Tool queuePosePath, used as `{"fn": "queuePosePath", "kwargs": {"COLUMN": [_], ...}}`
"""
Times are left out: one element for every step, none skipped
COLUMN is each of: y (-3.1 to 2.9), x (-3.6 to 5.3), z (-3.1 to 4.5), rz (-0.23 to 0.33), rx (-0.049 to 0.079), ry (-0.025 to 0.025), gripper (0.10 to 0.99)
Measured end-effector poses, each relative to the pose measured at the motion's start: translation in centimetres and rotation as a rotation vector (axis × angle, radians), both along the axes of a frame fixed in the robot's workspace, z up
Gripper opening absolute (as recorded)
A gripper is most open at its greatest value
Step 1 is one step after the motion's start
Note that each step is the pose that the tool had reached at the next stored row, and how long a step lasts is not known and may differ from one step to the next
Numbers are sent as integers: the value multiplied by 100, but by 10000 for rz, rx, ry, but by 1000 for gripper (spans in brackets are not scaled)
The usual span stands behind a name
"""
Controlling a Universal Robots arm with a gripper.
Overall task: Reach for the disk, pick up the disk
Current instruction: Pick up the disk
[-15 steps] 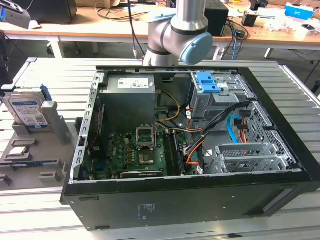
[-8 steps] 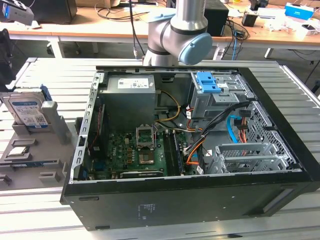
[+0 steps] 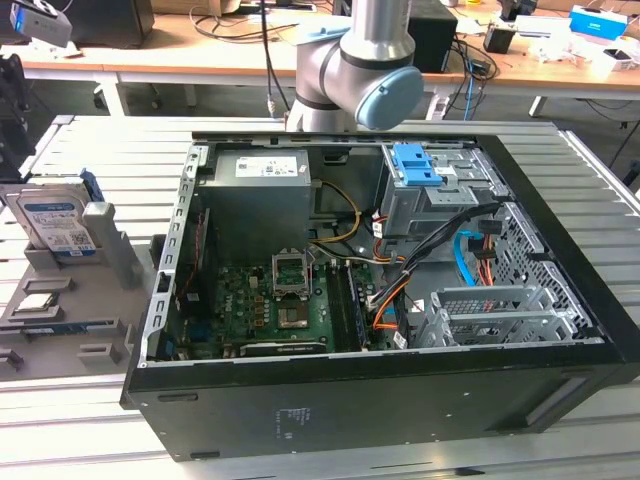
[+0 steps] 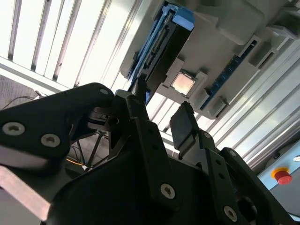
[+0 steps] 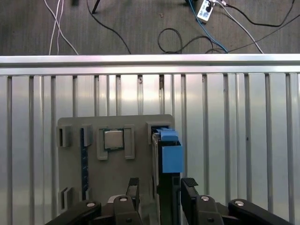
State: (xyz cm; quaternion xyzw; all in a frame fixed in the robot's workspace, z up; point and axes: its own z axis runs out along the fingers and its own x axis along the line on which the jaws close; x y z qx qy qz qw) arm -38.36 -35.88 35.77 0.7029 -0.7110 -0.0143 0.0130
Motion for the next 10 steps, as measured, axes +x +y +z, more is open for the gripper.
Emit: {"fn": "queuePosePath", "kwargs": {"y": [11, 16, 19, 21, 22, 24, 25, 27, 28, 28], "x": [0, 0, -1, -2, -3, -5, -6, -10, -12, -14], "z": [-1, -2, -3, -4, -4, -4, -5, -8, -12, -16], "rz": [0, 0, 0, 2, 2, 0, 1, 0, 0, 0], "rx": [0, 0, 1, 0, -1, -1, 0, 0, 0, 0], "ry": [0, -1, -1, 0, 1, 2, 1, 0, 0, -1], "gripper": [482, 482, 482, 482, 482, 482, 482, 482, 482, 482]}}
